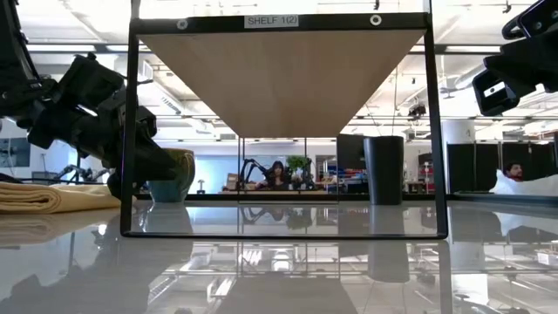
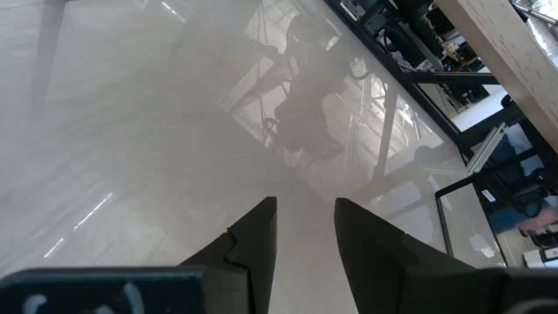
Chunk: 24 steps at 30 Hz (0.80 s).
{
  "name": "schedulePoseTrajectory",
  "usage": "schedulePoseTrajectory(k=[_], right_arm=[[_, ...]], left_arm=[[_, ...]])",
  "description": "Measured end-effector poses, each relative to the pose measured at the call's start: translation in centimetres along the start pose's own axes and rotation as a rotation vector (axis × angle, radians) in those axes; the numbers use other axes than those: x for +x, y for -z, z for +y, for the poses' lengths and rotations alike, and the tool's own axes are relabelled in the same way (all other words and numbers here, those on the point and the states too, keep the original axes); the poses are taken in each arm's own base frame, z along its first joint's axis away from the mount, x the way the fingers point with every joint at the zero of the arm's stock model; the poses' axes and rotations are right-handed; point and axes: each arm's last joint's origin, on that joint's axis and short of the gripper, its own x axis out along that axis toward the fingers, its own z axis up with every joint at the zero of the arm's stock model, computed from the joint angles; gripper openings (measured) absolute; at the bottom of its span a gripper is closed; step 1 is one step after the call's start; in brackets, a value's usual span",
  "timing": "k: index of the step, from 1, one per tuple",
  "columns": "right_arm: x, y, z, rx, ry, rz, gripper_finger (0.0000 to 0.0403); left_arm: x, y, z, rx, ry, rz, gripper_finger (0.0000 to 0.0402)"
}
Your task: Stack small to large cups/mugs on shelf
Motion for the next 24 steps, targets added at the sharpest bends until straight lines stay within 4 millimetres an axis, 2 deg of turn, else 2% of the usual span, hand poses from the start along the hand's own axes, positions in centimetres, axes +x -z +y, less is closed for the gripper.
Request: schedulePoseTrajectory(k=[19,24], right_arm=[[0.0,-0.1,0.0,0.002,-0.001,-0.009,0.0079],[-0.1,-1.0,0.2,0.023,-0.014,-0.108,0.0079]], left_arm=[[0.0,0.0,0.0,0.0,0.0,0.0,0.0103],[0.0,0.0,0.0,0.0,0.0,0.0,0.0103]])
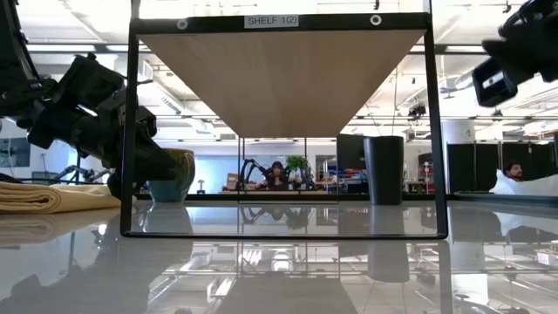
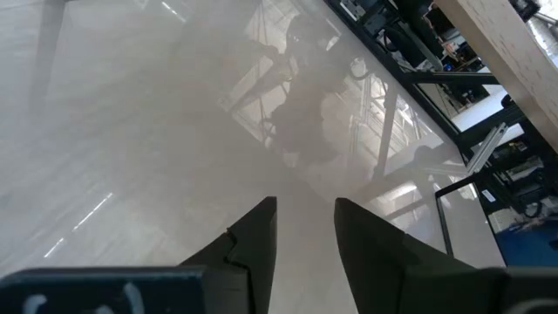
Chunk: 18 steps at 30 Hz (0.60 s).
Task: Stack small to large cups/mugs on shelf
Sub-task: Put the light blue cup on the shelf
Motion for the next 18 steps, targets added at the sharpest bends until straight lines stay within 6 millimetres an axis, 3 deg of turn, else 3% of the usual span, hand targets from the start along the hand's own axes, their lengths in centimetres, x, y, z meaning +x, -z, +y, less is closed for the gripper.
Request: schedulePoseTrajectory(k=[8,18], right_arm=[[-0.3,-2.5,0.4,-0.066,-0.026,-0.259,0.0079],[-0.4,-2.6,0.3,-0.047,0.013,-0.273,0.0079]], left_arm=[[0.0,0.0,0.0,0.0,0.0,0.0,0.0103],[0.0,0.0,0.0,0.0,0.0,0.0,0.0103]])
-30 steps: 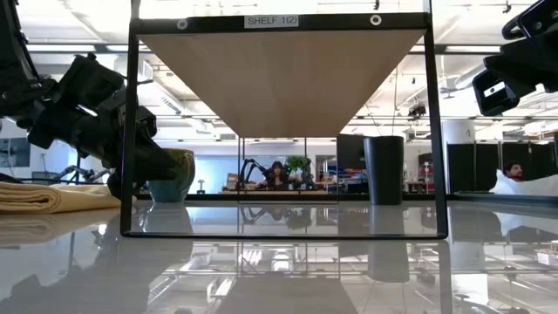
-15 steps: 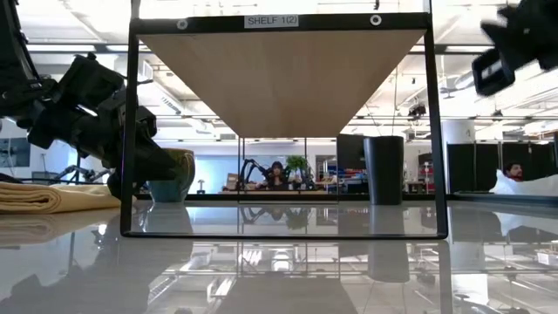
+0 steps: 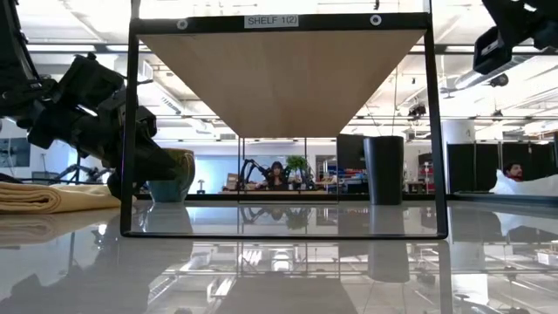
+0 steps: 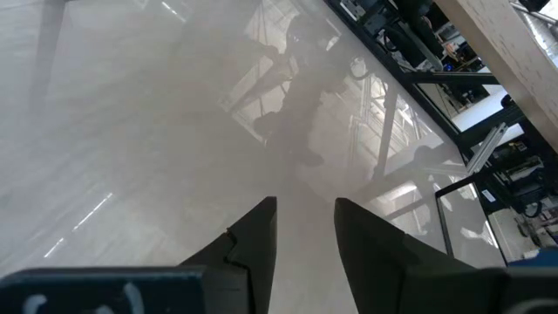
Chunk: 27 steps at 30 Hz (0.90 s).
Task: Stack small to large cups/mugs on shelf
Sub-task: Put the light blue cup on the shelf
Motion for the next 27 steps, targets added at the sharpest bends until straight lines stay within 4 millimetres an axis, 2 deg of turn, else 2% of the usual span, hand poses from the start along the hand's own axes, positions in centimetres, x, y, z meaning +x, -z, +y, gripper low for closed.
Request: schedulePoseTrajectory(k=[7,13,20,27], right_arm=[[0.0,0.0,-0.1,0.02,0.027,-0.003,0.0079],[0.0,0.0,-0.1,-0.038,0.033,-0.004,0.0079],[0.0,-0.1,-0.1,-0.011,0.04,-0.016,0.0075],[0.0,-0.2,-0.2,0.005,0.059,-0.018,0.0079]], left_arm=[[0.0,0.0,0.0,0.0,0.0,0.0,0.0103],[0.0,0.0,0.0,-0.003,0.0,-0.001,0.0103],[0.5,-1.0,-0.4,-0.342,0.027,-0.027,0.0103],[1.1,-2.7,-0.8,-0.334,-0.002,-0.124,0.0103]])
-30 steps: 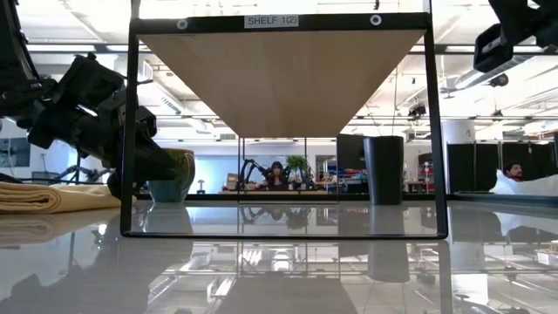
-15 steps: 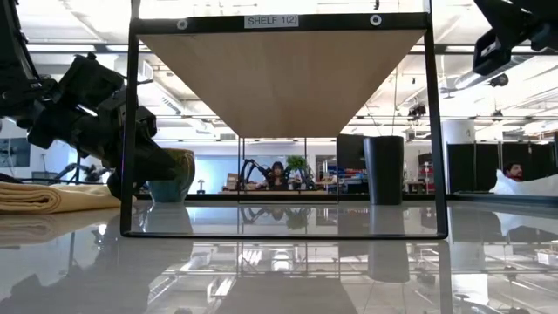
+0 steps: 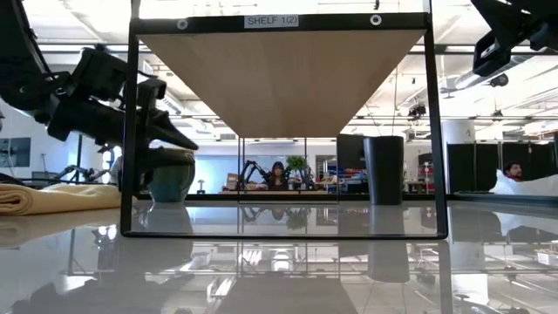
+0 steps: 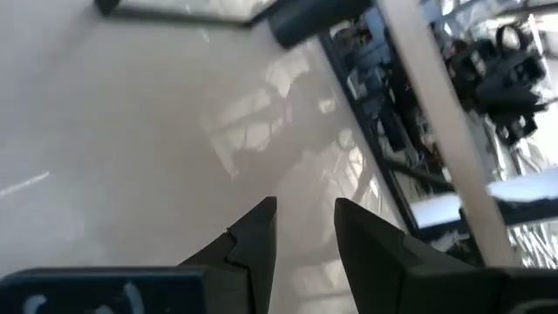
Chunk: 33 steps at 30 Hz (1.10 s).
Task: Stack small to large cups/mugs on shelf
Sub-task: Put the light blue cup on the shelf
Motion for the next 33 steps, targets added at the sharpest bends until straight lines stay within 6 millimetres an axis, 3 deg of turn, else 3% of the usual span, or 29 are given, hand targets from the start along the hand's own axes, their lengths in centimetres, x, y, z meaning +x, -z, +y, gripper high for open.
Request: schedulePoseTrajectory(k=[8,13,18,24,28,33], right_arm=[[0.0,0.0,0.0,-0.076,0.0,0.003,0.0073],[0.0,0.0,0.0,-0.076,0.0,0.002,0.008],[0.0,-0.1,0.0,-0.072,0.0,-0.012,0.0081],[0.0,-0.2,0.0,-0.073,0.001,-0.015,0.0073],[0.0,-0.2,0.0,-0.098,0.013,-0.017,0.0074],[0.0,-0.2,-0.3,-0.12,0.119,-0.021,0.0079]], left_arm=[[0.9,-3.1,-4.2,0.131,0.302,-0.109,0.0103],[1.4,-4.9,-6.8,0.258,0.367,-0.102,0.0084],[0.3,-6.6,-10.1,0.451,0.203,0.03,0.0035],[-4.9,-8.5,-15.6,0.714,-0.21,0.206,0.0004],[-7.5,-9.1,-17.6,0.679,-0.319,0.229,0.0012],[-8.5,-8.2,-18.1,0.56,-0.226,0.281,0.0012]])
